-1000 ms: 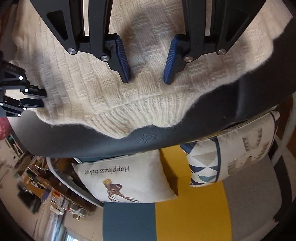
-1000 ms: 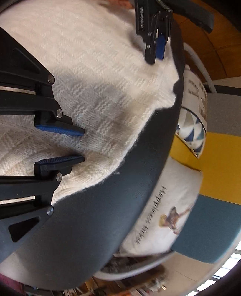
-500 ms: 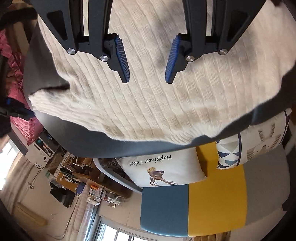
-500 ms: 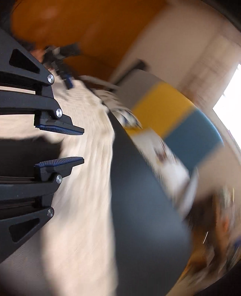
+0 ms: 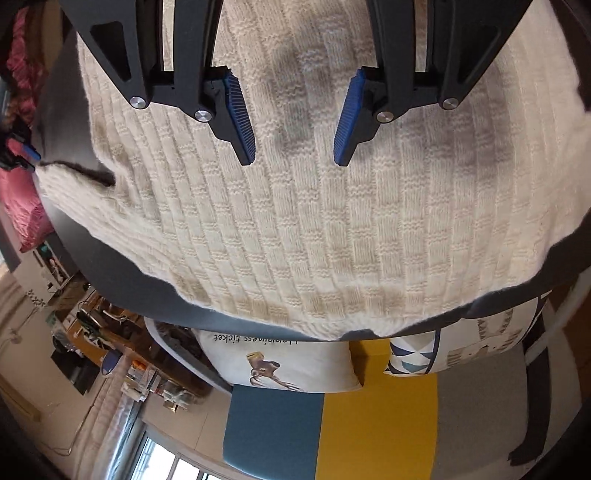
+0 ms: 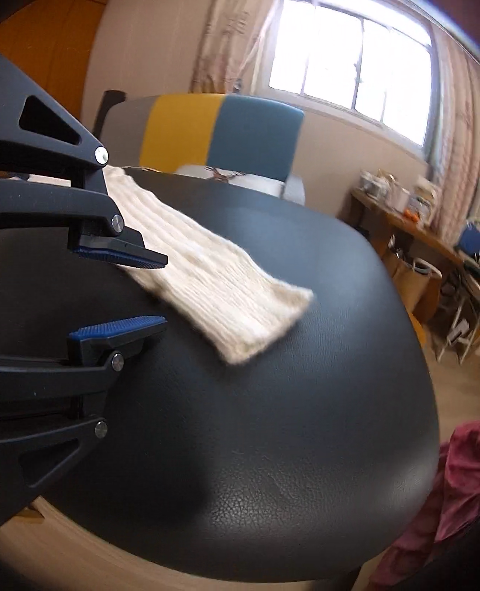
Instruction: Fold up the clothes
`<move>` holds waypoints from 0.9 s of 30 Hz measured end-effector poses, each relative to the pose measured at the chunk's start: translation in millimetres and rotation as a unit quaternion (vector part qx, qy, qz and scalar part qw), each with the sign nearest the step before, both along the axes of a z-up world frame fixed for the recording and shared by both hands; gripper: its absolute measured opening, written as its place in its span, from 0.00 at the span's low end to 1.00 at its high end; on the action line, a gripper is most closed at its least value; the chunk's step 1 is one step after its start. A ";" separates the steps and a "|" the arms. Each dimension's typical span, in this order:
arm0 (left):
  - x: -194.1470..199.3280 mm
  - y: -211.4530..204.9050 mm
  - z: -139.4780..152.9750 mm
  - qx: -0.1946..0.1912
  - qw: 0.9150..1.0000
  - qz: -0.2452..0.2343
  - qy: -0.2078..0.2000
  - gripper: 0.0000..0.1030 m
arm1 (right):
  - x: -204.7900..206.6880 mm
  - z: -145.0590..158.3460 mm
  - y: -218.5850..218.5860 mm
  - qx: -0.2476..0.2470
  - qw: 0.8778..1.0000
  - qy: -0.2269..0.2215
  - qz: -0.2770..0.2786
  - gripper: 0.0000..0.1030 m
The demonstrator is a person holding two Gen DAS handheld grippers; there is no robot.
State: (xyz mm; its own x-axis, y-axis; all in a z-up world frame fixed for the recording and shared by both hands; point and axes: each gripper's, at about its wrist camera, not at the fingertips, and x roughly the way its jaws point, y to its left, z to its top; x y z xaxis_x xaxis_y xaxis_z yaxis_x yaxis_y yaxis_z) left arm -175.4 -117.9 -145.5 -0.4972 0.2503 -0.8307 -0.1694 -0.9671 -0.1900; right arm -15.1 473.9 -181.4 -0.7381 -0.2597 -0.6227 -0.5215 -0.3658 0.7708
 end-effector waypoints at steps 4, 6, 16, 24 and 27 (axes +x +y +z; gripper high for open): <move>4.0 6.1 -7.2 -0.011 1.000 0.003 -0.009 0.45 | -6.6 -2.6 1.2 0.004 1.000 0.002 -0.019 0.27; 4.9 9.6 -13.0 -0.016 1.000 0.001 -0.015 0.46 | -10.6 -5.8 3.9 0.006 1.000 0.003 -0.027 0.27; 6.8 17.1 -19.6 -0.041 0.999 -0.030 -0.007 0.50 | -36.8 -8.4 6.7 0.064 0.997 -0.025 -0.026 0.05; 6.9 18.9 -20.2 -0.047 0.998 -0.049 -0.007 0.53 | -44.4 9.8 5.7 0.079 0.996 0.035 -0.009 0.04; 5.6 16.4 -20.0 -0.037 0.998 -0.048 -0.009 0.53 | -55.0 21.9 -0.9 0.085 0.995 0.060 0.007 0.04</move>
